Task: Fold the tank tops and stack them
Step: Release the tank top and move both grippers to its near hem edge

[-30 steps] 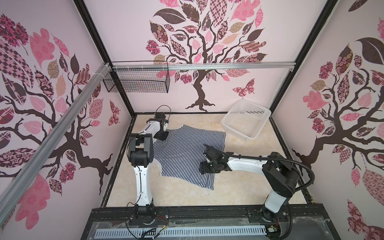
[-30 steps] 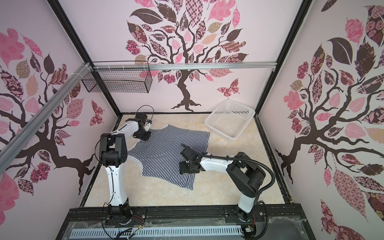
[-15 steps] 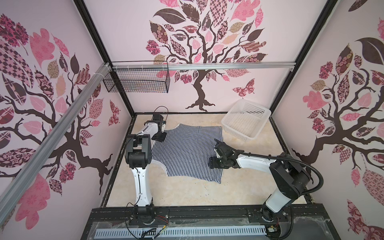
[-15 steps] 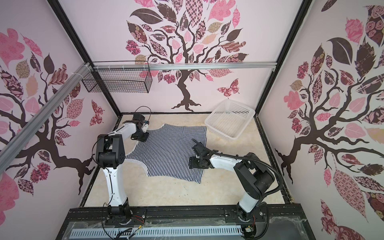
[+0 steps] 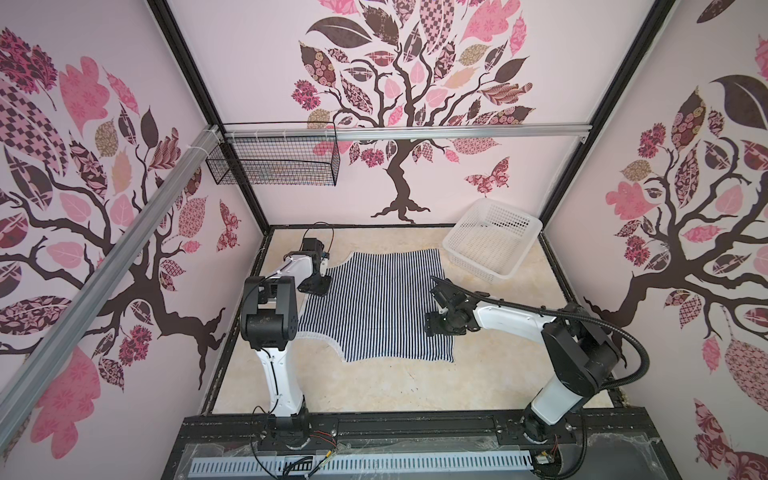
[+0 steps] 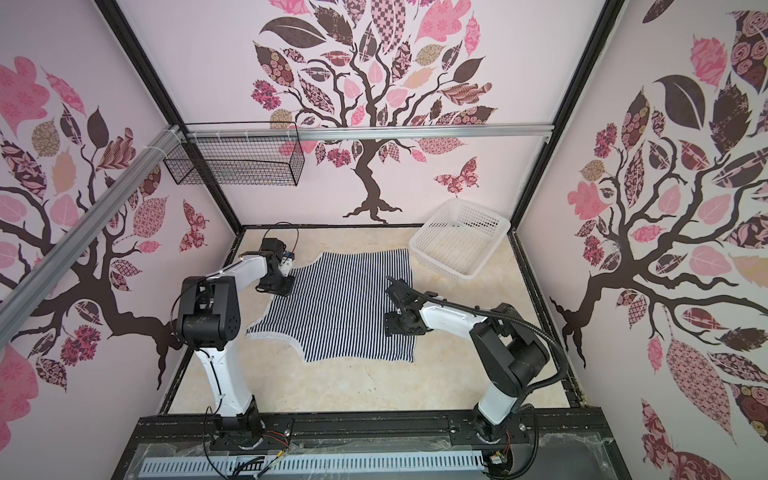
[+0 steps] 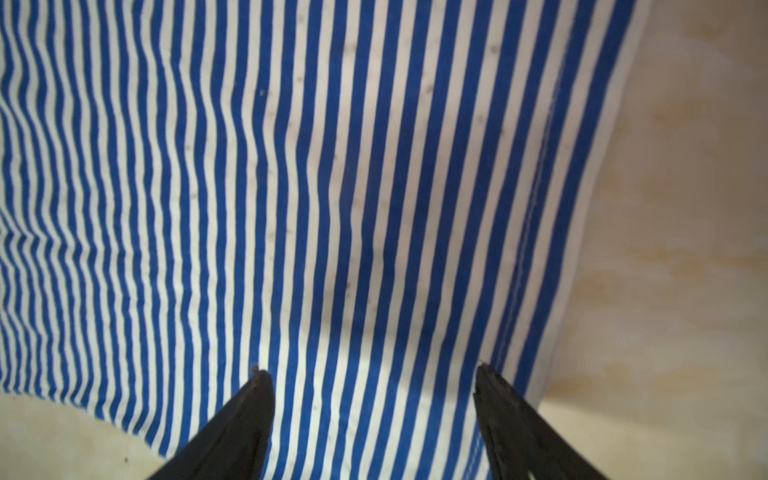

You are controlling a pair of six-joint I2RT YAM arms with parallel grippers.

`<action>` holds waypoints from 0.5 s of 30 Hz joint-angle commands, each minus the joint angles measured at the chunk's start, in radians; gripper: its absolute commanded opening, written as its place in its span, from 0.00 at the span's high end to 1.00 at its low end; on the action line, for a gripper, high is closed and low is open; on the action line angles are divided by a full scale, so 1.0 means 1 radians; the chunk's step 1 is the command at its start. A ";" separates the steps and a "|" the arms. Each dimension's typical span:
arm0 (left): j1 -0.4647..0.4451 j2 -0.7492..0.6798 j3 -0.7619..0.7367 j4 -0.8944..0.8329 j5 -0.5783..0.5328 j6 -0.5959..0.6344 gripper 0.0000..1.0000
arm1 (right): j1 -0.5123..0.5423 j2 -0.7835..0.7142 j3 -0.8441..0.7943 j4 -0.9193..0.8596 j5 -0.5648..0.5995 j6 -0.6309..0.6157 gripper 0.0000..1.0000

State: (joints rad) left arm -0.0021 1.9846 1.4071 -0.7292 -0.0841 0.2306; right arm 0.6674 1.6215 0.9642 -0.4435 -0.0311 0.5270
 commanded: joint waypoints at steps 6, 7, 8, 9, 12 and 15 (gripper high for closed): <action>-0.014 -0.297 -0.054 -0.046 0.109 -0.006 0.61 | 0.053 -0.216 0.035 -0.155 0.062 0.043 0.20; -0.029 -0.342 -0.085 -0.040 0.110 0.016 0.61 | 0.066 -0.228 0.025 -0.167 0.088 0.051 0.20; -0.046 -0.388 -0.126 -0.025 0.098 0.036 0.61 | 0.073 -0.237 0.011 -0.176 0.107 0.059 0.20; -0.064 -0.431 -0.164 -0.011 0.089 0.059 0.60 | 0.075 -0.246 -0.006 -0.177 0.112 0.066 0.21; -0.123 -0.581 -0.335 0.054 0.065 0.116 0.59 | 0.078 -0.278 -0.079 -0.133 0.078 0.095 0.23; -0.166 -0.732 -0.473 0.059 0.109 0.169 0.59 | 0.112 -0.302 -0.129 -0.095 0.054 0.123 0.27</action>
State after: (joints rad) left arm -0.1513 1.3212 1.0271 -0.6811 -0.0059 0.3260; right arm 0.7574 1.3487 0.8600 -0.5373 0.0288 0.6064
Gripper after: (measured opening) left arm 0.413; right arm 0.739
